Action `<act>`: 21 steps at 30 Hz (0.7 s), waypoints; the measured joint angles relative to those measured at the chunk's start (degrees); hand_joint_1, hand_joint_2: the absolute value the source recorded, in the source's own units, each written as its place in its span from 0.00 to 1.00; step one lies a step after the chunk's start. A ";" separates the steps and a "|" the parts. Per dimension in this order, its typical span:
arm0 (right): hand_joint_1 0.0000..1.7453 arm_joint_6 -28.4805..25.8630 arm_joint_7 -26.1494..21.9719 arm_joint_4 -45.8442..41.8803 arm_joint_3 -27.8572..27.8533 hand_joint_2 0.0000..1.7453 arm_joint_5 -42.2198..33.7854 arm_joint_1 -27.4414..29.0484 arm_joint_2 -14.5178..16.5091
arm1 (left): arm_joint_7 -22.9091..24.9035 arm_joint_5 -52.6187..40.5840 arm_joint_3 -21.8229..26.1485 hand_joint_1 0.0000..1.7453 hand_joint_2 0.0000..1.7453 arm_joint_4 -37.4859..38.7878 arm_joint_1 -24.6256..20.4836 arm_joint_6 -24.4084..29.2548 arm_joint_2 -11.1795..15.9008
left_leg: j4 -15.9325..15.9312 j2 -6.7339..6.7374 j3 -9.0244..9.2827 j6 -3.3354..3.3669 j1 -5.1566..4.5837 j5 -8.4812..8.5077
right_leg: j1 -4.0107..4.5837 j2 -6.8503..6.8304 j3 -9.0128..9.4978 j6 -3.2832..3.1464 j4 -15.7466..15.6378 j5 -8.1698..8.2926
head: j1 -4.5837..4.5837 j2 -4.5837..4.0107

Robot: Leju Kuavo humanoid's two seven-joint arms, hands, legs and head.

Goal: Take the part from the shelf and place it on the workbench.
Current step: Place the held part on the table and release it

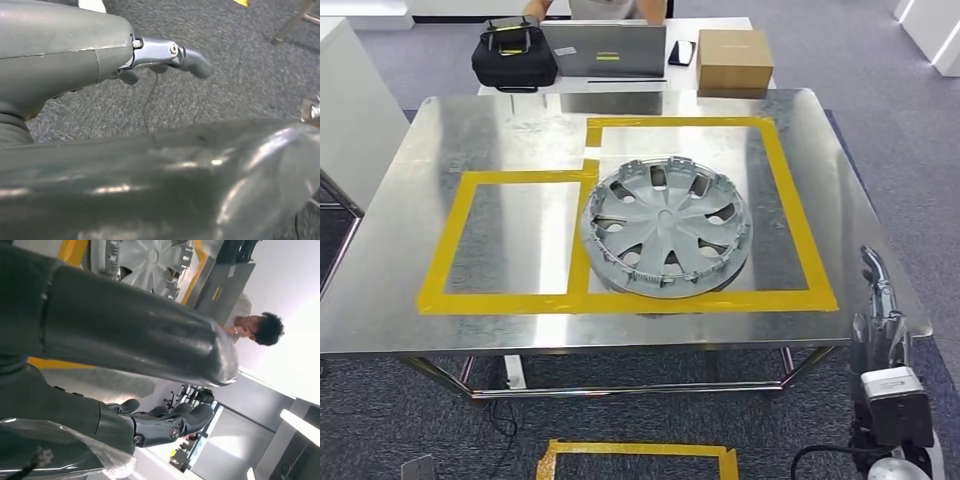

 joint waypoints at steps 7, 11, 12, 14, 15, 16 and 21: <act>0.00 0.69 -0.60 -0.33 0.23 0.00 1.67 -0.08 0.04 | -0.01 -0.61 0.37 0.00 0.00 -0.29 -0.04 -0.06 -0.25 | -0.60 0.52 -0.96 1.13 0.23 1.39 | -0.23 -1.94 -5.82 1.36 15.20 -8.36 | 0.28 0.00; 0.00 1.38 -0.46 -0.34 0.33 0.00 2.14 -0.34 0.04 | -0.03 -0.72 0.44 0.00 0.00 -0.29 -0.10 0.25 -0.41 | 0.17 0.59 -1.59 0.58 0.11 1.64 | -0.28 -2.53 1.83 1.24 2.17 -2.89 | 0.26 0.00; 0.00 1.76 -0.38 -0.34 0.35 0.00 2.40 -0.40 0.03 | -0.04 -0.82 0.45 0.00 0.00 -0.29 -0.11 0.39 -0.44 | 0.41 0.60 -1.83 0.28 0.01 1.75 | -0.22 -2.59 2.83 0.99 0.28 -2.50 | 0.24 0.00; 0.00 2.70 -0.10 -0.35 0.45 0.00 3.22 -0.41 -0.03 | -0.08 -1.05 0.46 0.00 0.00 -0.29 -0.12 0.73 -0.46 | 0.65 0.62 -2.28 -0.49 -0.06 2.18 | -0.03 -2.44 2.89 0.19 -0.25 -2.22 | 0.20 0.00; 0.00 3.20 0.09 -0.32 0.57 0.00 3.72 -0.41 -0.10 | -0.10 -1.14 0.49 0.00 0.00 -0.29 -0.12 0.89 -0.43 | 0.74 0.61 -2.45 -0.87 0.02 2.20 | -0.06 -2.46 2.70 -0.24 -0.23 -1.87 | 0.23 0.00; 0.00 3.64 0.30 -0.28 0.74 0.00 4.23 -0.42 -0.19 | -0.12 -1.21 0.54 0.00 0.00 -0.29 -0.12 1.03 -0.38 | 1.25 0.57 -2.73 -1.24 0.09 1.56 | -0.10 -2.48 2.43 -0.69 -0.26 -1.48 | 0.20 0.00; 0.00 4.52 0.59 0.07 1.68 0.00 5.83 -0.48 -0.57 | -0.15 -1.55 0.83 0.00 0.00 -0.29 -0.12 1.25 -0.21 | 14.95 0.43 -6.62 -2.32 0.41 -8.33 | -0.08 -2.60 -0.05 -1.81 -0.24 0.55 | 0.02 0.00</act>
